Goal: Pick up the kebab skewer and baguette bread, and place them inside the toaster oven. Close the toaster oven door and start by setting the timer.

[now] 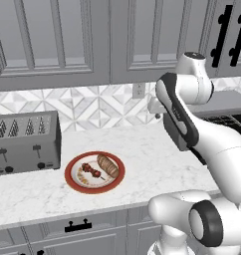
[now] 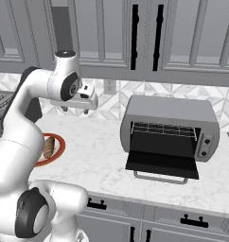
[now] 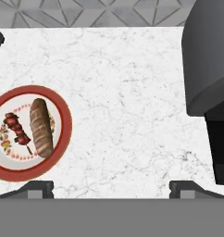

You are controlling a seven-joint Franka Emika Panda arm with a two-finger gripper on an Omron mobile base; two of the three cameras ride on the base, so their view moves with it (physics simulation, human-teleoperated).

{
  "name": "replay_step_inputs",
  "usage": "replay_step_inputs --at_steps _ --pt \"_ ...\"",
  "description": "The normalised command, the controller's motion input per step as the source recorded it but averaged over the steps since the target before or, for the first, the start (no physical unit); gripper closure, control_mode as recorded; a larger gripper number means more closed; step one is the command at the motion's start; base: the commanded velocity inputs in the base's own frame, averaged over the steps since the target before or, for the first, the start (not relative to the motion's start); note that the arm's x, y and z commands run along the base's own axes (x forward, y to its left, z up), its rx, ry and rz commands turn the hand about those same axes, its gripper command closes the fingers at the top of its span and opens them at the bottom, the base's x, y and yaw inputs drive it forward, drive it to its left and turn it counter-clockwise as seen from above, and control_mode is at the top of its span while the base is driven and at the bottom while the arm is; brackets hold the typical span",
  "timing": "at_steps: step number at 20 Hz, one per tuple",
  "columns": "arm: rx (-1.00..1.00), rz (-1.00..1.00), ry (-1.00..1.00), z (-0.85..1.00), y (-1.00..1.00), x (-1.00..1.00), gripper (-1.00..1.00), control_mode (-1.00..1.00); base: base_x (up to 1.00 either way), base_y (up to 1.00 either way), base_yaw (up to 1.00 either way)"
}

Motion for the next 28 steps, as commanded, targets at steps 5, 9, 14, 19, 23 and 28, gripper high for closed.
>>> replay_step_inputs --at_steps 5,9,14,19,23,28 --pt "0.00 0.00 0.00 0.00 0.00 0.00 -1.00 1.00 0.00 0.00 0.00" --pt "0.00 0.00 0.00 0.00 0.00 0.00 -1.00 1.00 0.00 0.00 0.00" --pt "0.00 0.00 0.00 0.00 0.00 0.00 -1.00 1.00 0.00 0.00 0.00" --pt "0.00 0.00 0.00 0.00 0.00 0.00 -1.00 -1.00 0.00 0.00 0.00" --pt "0.00 0.00 0.00 0.00 0.00 0.00 -1.00 -1.00 0.00 0.00 0.00" --pt "-0.01 0.00 -0.02 -0.02 0.00 -0.07 -1.00 -1.00 0.00 0.00 0.00"
